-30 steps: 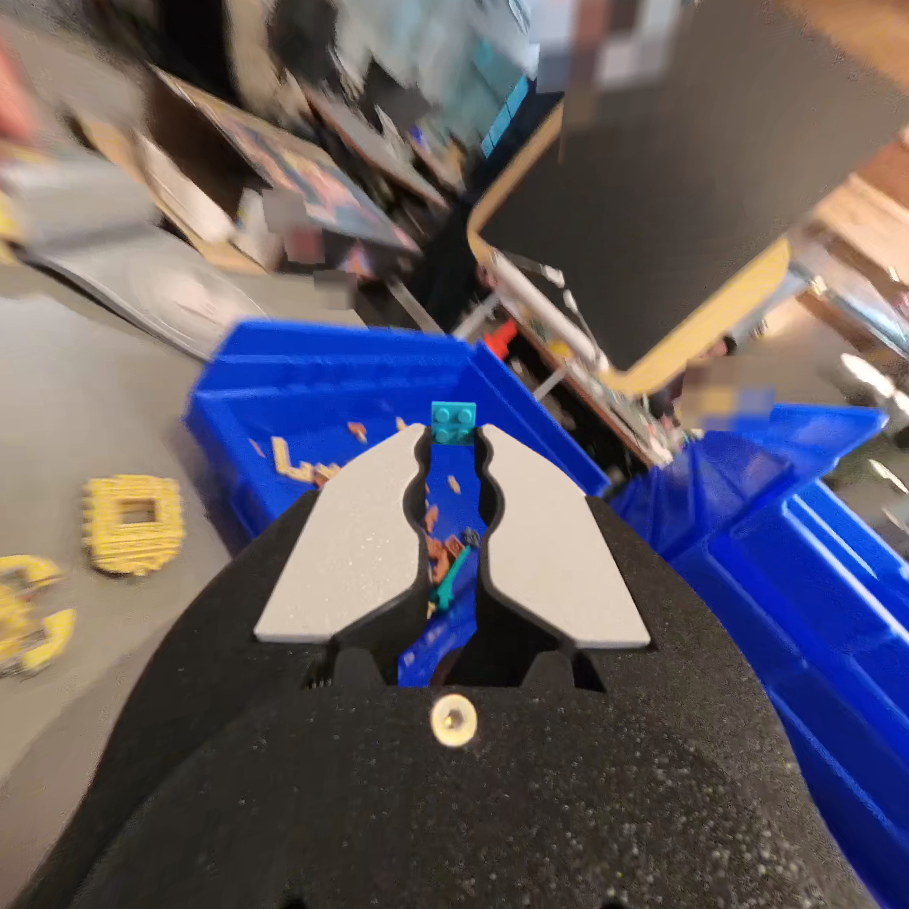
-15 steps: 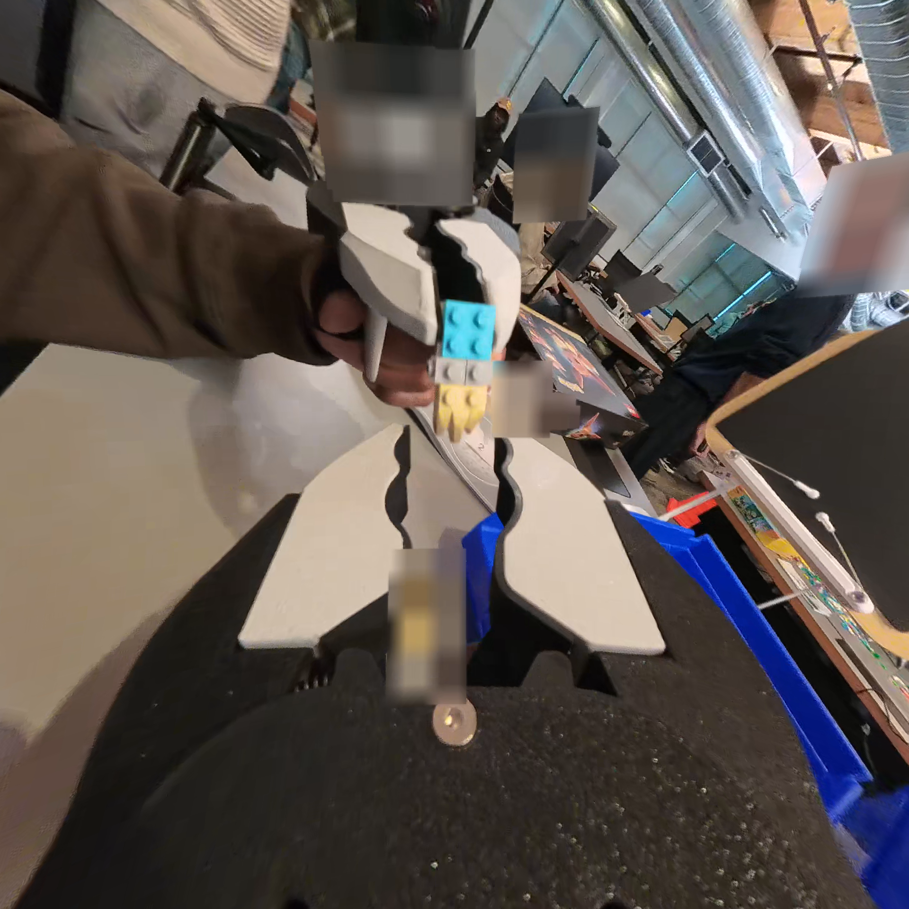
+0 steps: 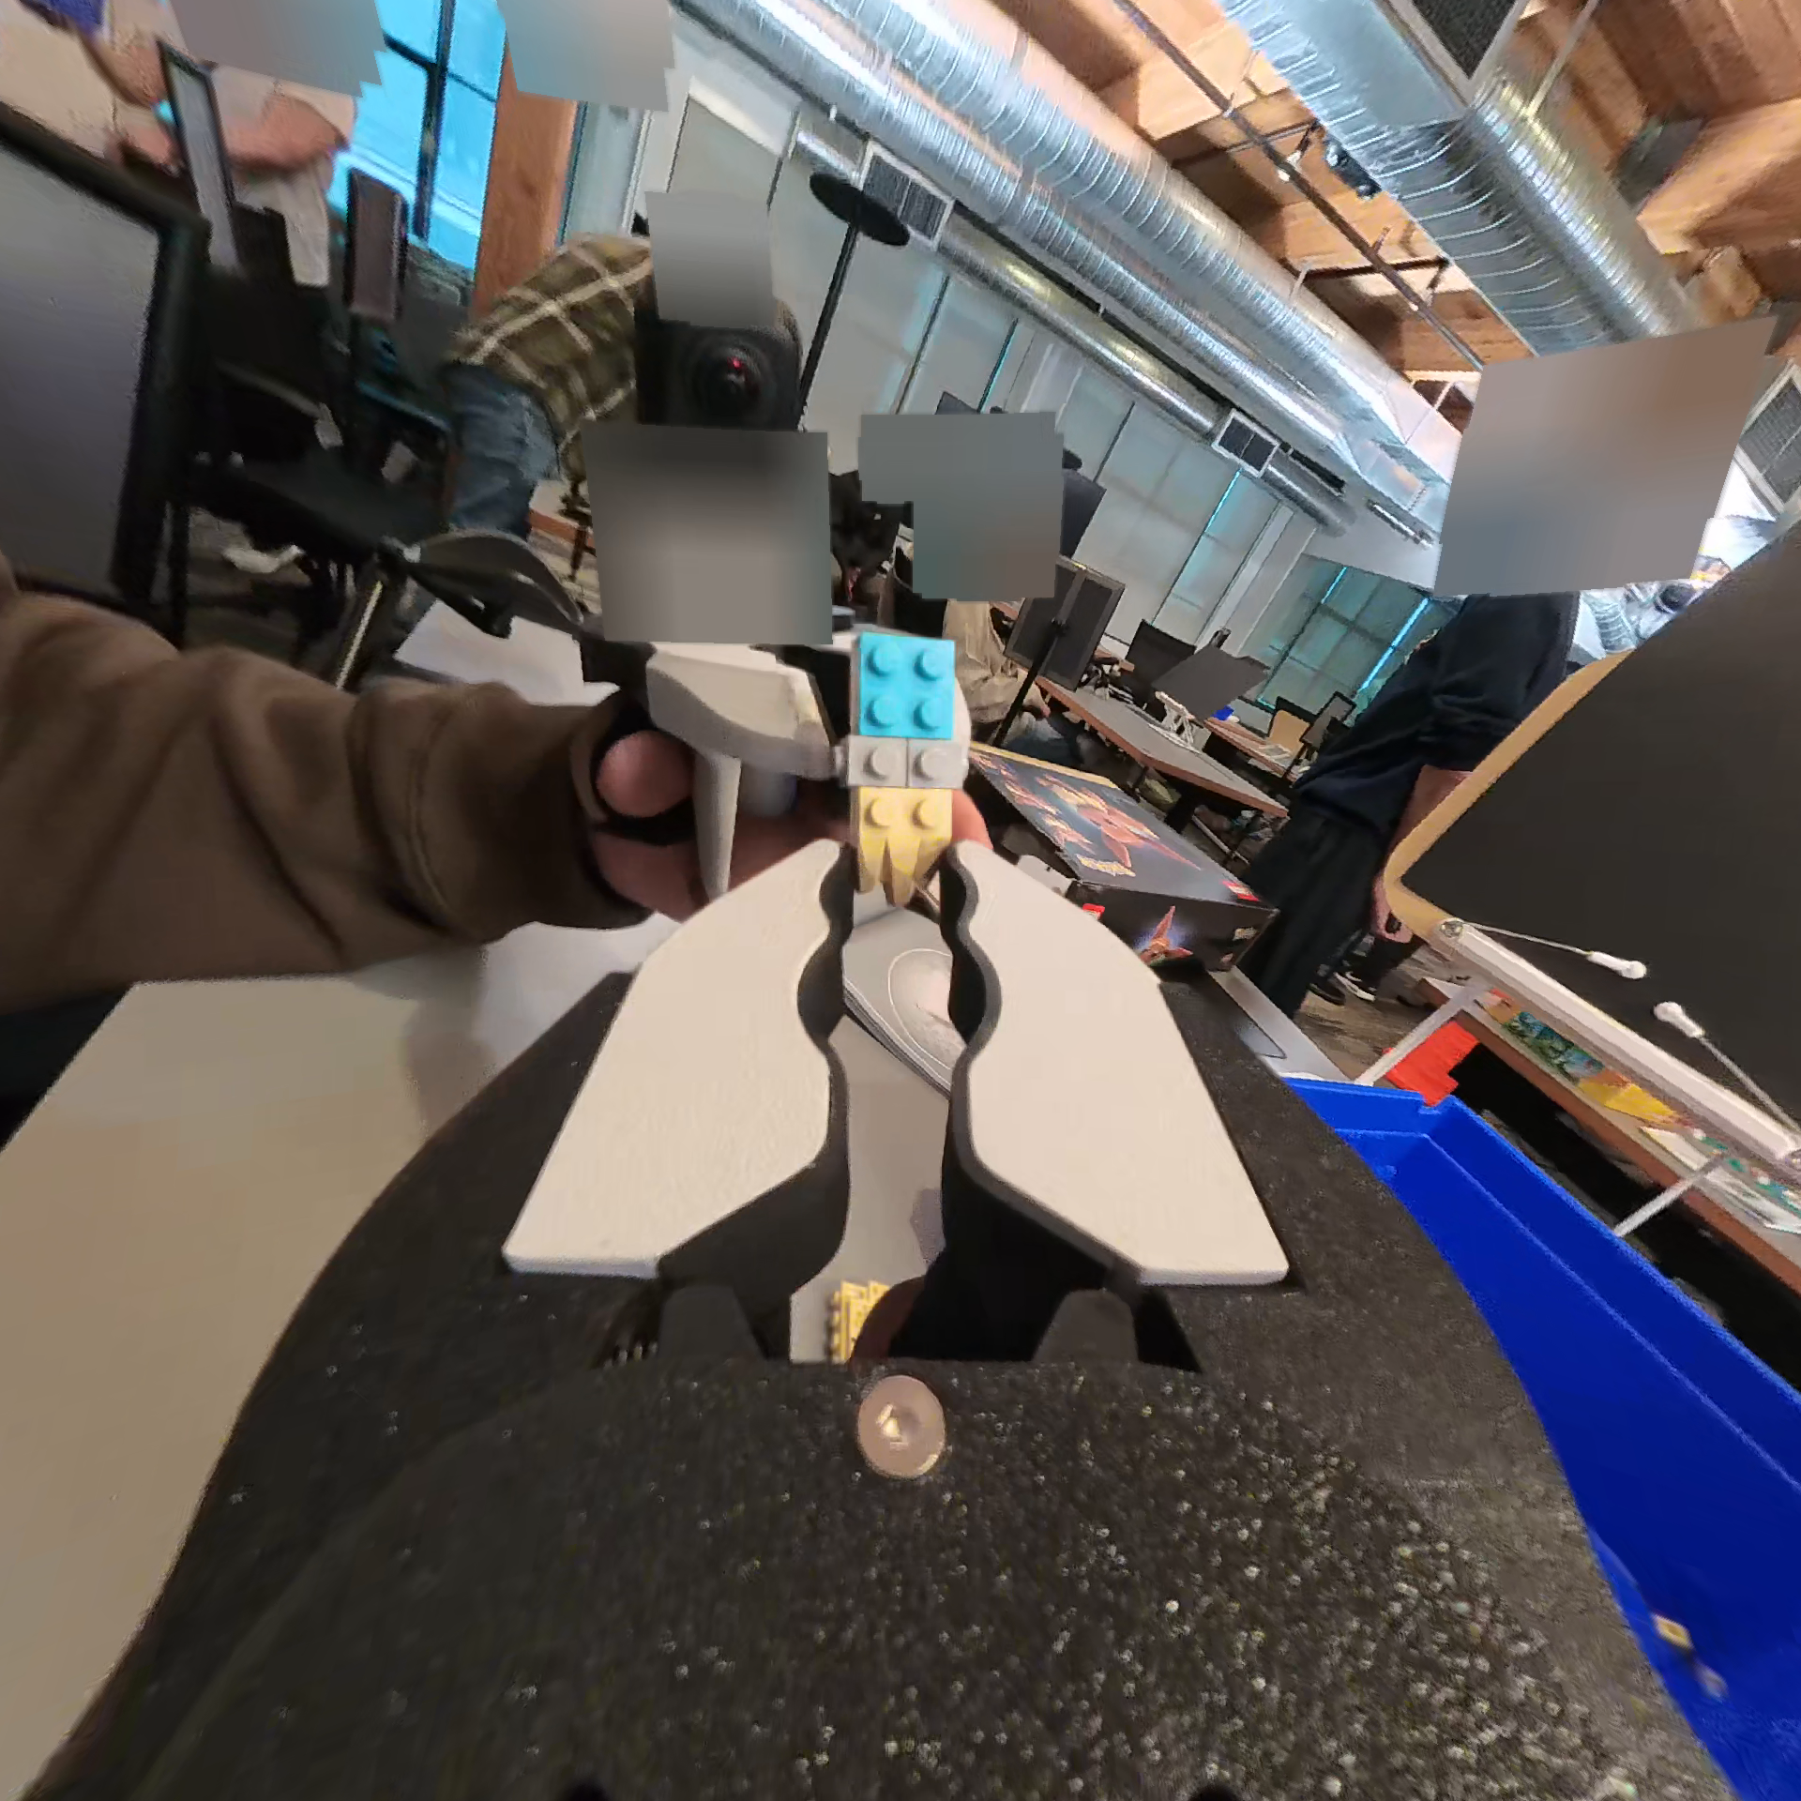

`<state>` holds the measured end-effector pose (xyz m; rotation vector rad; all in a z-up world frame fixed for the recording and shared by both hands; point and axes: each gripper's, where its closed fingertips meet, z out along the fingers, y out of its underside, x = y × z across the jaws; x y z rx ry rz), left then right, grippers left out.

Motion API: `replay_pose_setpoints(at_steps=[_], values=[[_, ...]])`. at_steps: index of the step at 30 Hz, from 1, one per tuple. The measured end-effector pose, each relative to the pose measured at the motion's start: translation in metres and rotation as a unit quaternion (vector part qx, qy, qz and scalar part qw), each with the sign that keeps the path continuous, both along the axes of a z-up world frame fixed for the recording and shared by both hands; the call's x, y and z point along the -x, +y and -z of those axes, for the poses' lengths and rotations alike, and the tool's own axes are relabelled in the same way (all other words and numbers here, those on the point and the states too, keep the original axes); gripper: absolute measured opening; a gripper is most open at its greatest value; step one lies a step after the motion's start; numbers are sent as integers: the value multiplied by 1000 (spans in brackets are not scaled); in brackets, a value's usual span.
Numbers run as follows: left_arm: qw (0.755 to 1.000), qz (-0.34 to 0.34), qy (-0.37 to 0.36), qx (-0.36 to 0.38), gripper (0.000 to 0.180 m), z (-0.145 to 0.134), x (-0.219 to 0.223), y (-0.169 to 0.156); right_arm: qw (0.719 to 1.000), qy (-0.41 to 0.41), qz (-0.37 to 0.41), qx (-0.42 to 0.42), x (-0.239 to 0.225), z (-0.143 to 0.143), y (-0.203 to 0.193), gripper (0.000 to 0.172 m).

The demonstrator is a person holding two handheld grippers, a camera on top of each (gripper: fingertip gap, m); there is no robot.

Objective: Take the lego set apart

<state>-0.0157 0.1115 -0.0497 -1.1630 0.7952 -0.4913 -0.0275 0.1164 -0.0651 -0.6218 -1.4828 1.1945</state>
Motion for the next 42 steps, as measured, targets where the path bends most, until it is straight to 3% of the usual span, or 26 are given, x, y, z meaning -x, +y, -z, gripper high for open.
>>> replay_pose_setpoints(at_steps=[13, 18, 24, 37, 42], values=[[1000, 1, 15, 7, 22, 10, -11, 4, 1000, -11, 14, -6, 9, 9, -7, 16], [997, -62, 49, -18, 21, 6, -2, 9, 993, -40, 42, -106, 4, 22, 10, 22], [988, -77, 131, -23, 21, 22, -10, 11, 999, 19, -28, -26, -21, -13, 7, 24], [983, -66, 173, -7, 21, 37, -18, 11, 997, -8, -58, -58, -23, -2, -10, 25], [982, -45, 184, 3, 21, 42, -22, 7, 994, -24, -79, -70, -25, 5, -17, 16]])
